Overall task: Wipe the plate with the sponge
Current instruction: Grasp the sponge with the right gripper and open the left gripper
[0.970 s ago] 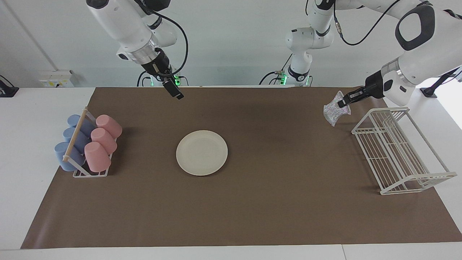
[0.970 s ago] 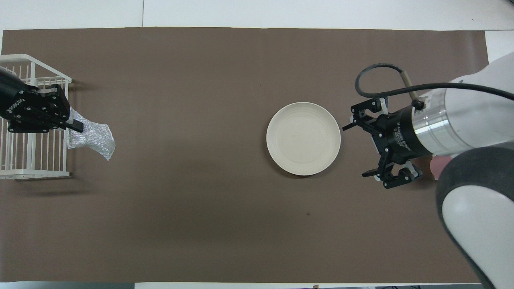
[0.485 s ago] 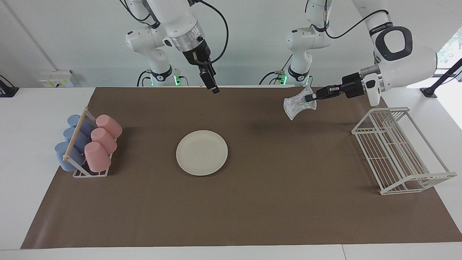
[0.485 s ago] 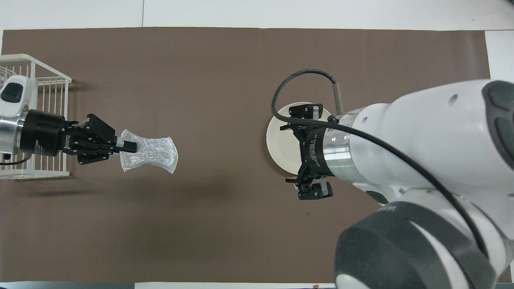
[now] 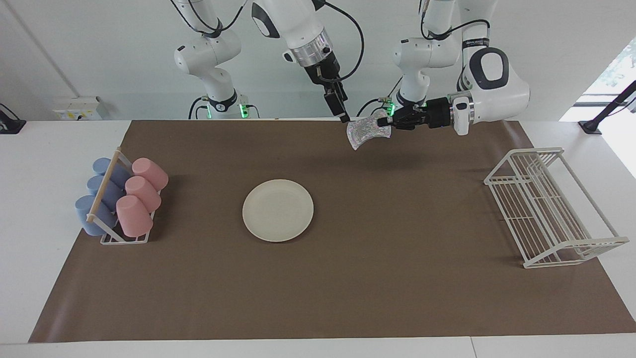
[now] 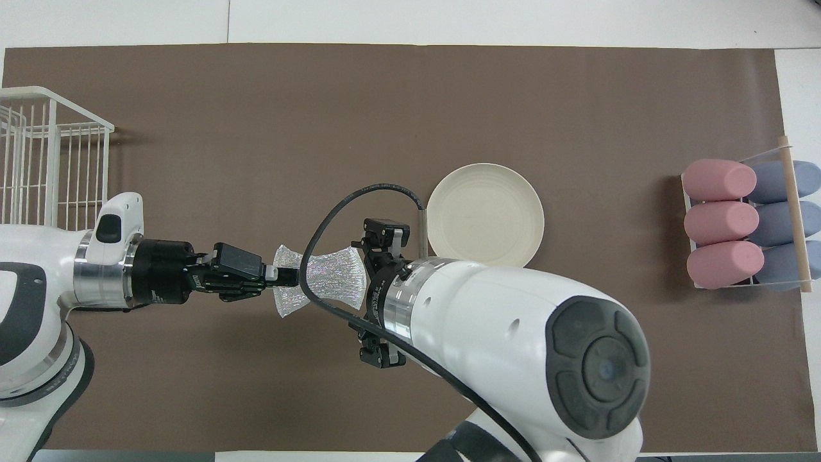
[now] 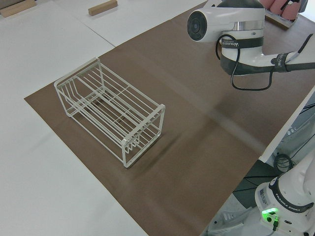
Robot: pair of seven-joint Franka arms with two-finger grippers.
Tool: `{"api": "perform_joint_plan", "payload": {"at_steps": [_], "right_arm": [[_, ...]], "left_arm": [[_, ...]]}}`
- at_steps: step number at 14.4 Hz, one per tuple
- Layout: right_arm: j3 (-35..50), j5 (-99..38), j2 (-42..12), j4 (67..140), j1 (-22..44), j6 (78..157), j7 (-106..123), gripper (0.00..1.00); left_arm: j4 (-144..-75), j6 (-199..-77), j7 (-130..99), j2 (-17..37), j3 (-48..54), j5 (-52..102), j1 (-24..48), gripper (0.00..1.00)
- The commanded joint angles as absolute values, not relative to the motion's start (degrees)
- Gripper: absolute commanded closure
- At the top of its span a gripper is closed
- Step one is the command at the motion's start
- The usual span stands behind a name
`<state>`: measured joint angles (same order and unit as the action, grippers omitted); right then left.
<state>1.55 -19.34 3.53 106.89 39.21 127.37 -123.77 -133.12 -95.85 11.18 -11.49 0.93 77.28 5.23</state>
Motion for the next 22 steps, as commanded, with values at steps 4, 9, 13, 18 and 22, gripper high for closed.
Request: {"api": "perform_joint_plan", "payload": {"at_steps": [4,9,13,18,22], "right_arm": [[1.23,-20.39,2.55,112.59,40.87,131.04,-124.37,0.0],[1.23,-20.39,2.37,112.59,40.87,131.31,-124.1,0.21],[1.58,-20.39,2.29,112.59,40.96,133.33,-123.84,0.56],[1.58,-20.48,1.85,112.24,40.87,134.3,-124.19,1.0],[1.58,-20.48,1.76,112.32,40.78,134.47,-123.66,1.0]], "left_arm": [[-136.23,-96.86,15.55,-12.48,0.09,81.21,8.35,1.0],[-136.32,-95.98,15.73,-12.48,0.09,81.12,8.09,1.0],[-136.32,-95.8,15.64,-12.48,-0.09,81.12,8.0,1.0],[-136.23,-95.19,15.64,-12.48,-0.09,80.95,7.82,1.0],[-136.23,-95.1,15.56,-12.48,-0.09,80.77,7.82,1.0]]}}
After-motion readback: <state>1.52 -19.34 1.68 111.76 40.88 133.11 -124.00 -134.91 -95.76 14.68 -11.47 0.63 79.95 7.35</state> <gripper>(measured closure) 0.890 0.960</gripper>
